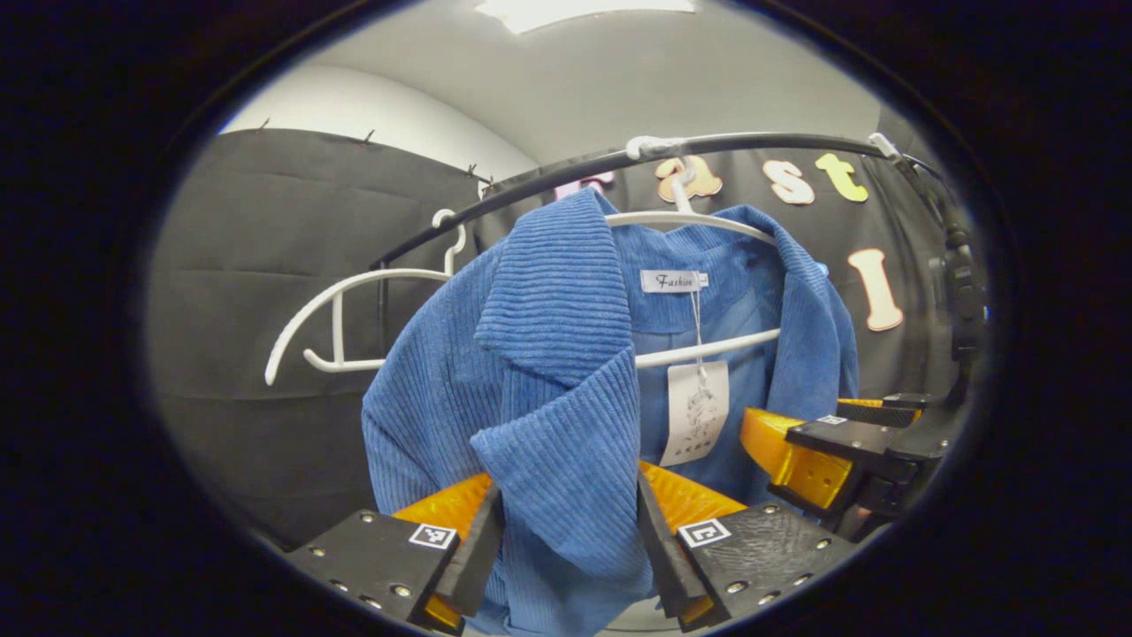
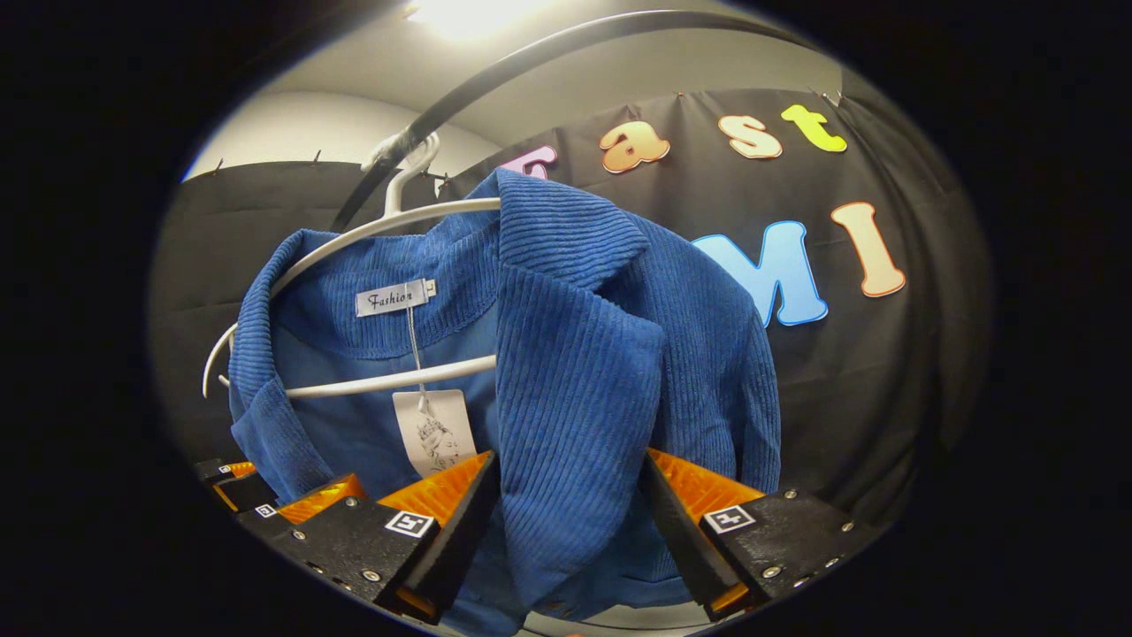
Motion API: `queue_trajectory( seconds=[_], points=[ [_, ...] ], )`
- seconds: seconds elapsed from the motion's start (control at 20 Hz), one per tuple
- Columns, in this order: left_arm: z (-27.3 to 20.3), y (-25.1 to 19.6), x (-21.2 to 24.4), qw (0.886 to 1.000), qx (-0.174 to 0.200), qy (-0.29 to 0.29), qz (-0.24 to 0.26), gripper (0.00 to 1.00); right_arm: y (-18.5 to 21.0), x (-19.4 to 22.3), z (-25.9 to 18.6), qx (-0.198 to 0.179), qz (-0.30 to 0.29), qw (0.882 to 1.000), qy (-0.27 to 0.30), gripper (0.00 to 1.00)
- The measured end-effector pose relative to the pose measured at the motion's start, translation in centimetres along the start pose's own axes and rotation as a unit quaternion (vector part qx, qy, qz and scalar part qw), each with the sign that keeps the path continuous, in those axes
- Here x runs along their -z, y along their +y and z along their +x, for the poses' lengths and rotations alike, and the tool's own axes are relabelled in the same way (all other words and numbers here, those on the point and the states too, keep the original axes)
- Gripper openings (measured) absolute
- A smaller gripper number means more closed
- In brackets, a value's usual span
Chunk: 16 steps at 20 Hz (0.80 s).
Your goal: Grasp the clothes on the hanger with both hands and then place them into the laundry hamper below.
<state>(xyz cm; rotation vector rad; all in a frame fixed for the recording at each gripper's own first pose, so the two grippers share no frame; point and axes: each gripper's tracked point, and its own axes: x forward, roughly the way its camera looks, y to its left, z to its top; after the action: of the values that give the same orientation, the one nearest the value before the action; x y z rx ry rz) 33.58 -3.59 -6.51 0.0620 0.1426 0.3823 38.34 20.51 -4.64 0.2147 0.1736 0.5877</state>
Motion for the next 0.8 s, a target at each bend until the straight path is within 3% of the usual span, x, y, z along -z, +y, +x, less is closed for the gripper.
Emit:
queue_trajectory(
  seconds=[0.05,0.1,0.2,0.25,0.3,0.35,0.45,0.5,0.8],
  points=[
    [-0.2,0.2,-0.3,1.000,-0.005,-0.003,0.003,0.77,-0.5,0.1,0.4,0.015,-0.005,1.000,0.002,0.94],
    [-0.2,0.4,-0.5,1.000,-0.011,-0.006,0.003,0.67,-1.1,0.2,0.2,0.029,-0.008,1.000,0.003,0.87],
    [-0.7,0.3,-0.5,1.000,0.001,-0.004,-0.002,0.48,-2.5,-0.5,-0.1,0.061,-0.011,0.998,-0.013,0.46],
    [-0.7,1.0,-0.4,1.000,-0.010,-0.007,0.003,0.49,-3.2,-1.1,-0.5,0.073,-0.015,0.997,-0.027,0.25],
    [-0.8,1.1,-0.6,1.000,-0.003,-0.007,0.002,0.36,-3.0,-1.5,-0.9,0.067,-0.017,0.997,-0.033,0.04],
    [-1.0,0.9,-0.7,1.000,0.003,-0.009,-0.002,0.24,-3.1,-1.9,-1.3,0.064,-0.023,0.997,-0.037,0.05],
    [-1.8,2.8,-0.9,0.999,-0.034,-0.018,0.013,0.07,-4.0,-3.6,-2.6,0.078,-0.059,0.993,-0.060,0.04],
    [-2.0,2.6,-1.4,0.999,-0.026,-0.024,0.017,0.04,-4.4,-4.6,-3.3,0.085,-0.075,0.991,-0.075,0.03],
    [-5.6,4.7,-5.4,0.997,-0.028,-0.068,0.021,0.02,-5.3,-11.4,-7.1,0.104,-0.103,0.975,-0.169,0.05]
  ],
)
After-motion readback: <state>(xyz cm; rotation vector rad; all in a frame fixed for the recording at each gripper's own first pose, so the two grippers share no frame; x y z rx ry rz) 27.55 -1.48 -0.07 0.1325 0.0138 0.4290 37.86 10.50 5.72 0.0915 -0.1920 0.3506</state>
